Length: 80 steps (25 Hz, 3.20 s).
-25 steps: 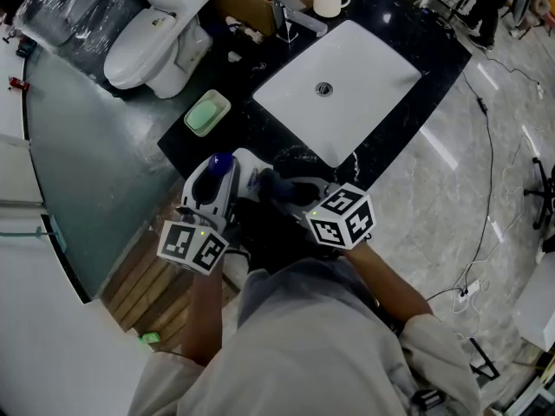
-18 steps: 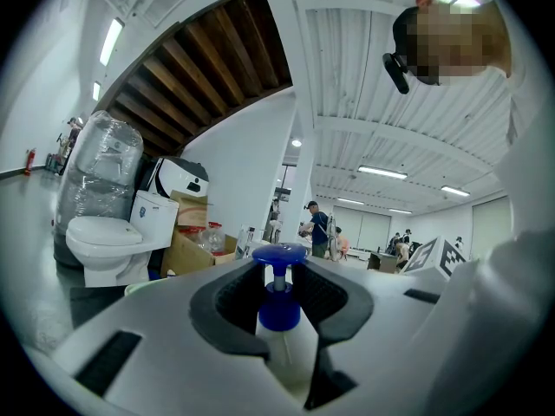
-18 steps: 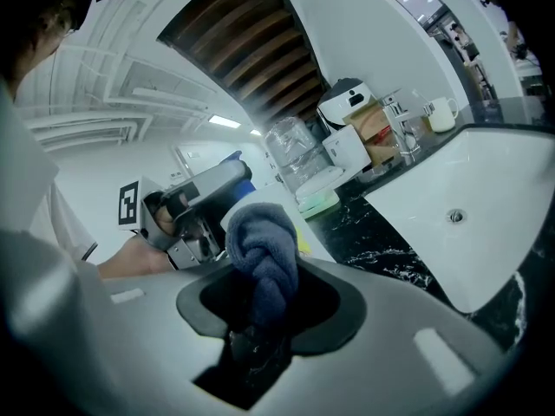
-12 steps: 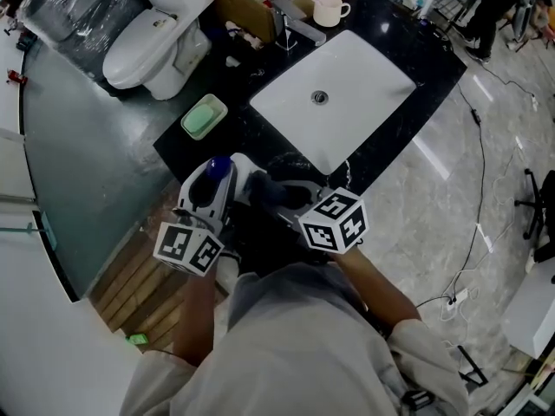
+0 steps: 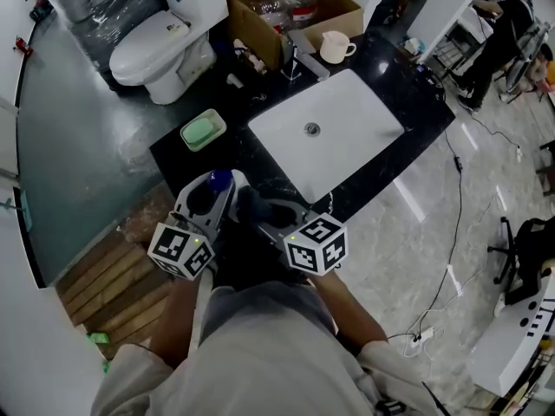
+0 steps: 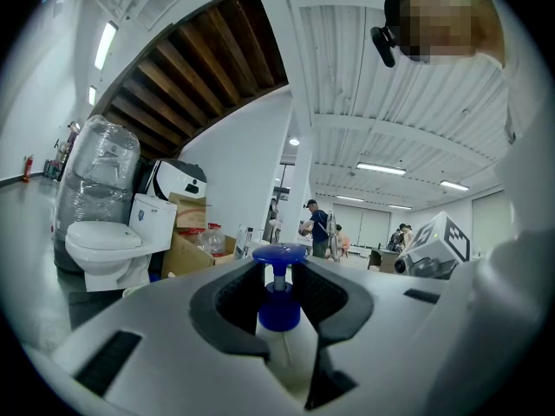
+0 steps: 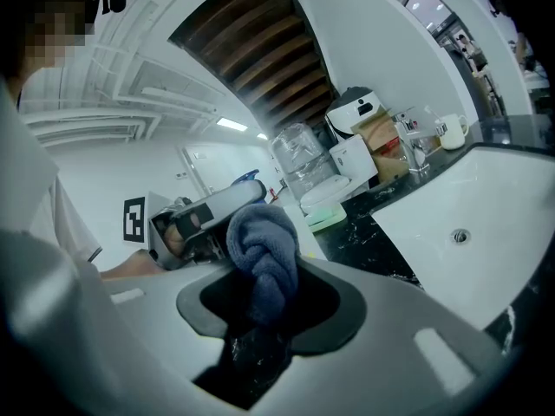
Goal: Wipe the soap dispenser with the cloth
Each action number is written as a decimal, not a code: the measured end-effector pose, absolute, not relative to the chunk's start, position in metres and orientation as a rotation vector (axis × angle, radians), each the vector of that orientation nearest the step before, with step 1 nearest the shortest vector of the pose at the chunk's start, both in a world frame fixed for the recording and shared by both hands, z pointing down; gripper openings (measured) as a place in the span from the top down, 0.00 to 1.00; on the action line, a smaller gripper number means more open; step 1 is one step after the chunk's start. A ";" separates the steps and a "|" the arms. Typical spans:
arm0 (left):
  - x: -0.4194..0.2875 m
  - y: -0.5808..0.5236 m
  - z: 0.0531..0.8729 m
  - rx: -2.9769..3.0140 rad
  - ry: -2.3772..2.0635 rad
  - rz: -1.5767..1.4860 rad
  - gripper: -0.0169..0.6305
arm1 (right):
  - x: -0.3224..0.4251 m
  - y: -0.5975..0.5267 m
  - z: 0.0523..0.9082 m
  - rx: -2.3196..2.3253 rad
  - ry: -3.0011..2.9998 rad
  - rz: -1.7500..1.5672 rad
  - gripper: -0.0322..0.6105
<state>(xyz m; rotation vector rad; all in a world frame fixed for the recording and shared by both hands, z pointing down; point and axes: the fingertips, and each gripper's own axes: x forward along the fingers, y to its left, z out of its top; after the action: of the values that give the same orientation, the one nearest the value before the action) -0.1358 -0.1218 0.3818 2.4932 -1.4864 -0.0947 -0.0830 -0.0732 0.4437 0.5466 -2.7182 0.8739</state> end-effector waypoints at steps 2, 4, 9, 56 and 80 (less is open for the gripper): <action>-0.137 -0.121 0.382 2.492 -1.488 -0.096 0.82 | -0.084 -0.073 0.442 0.544 -2.720 0.874 0.76; -0.137 -0.121 0.383 2.491 -1.489 -0.097 0.82 | -0.085 -0.073 0.441 0.542 -2.721 0.874 0.76; -0.135 -0.119 0.382 2.495 -1.483 -0.096 0.82 | -0.085 -0.072 0.434 0.537 -2.731 0.875 0.76; -0.139 -0.116 0.378 2.501 -1.471 -0.124 0.82 | -0.085 -0.091 0.384 0.545 -2.850 0.852 0.76; -0.137 -0.115 0.378 2.519 -1.460 -0.126 0.82 | -0.085 -0.112 0.375 0.627 -2.902 0.848 0.76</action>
<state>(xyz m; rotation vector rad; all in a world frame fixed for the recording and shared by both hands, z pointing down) -0.1369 -0.1149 0.3783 2.5187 -1.4600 -0.1258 -0.0851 -0.1122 0.3746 0.6270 -2.9019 0.8484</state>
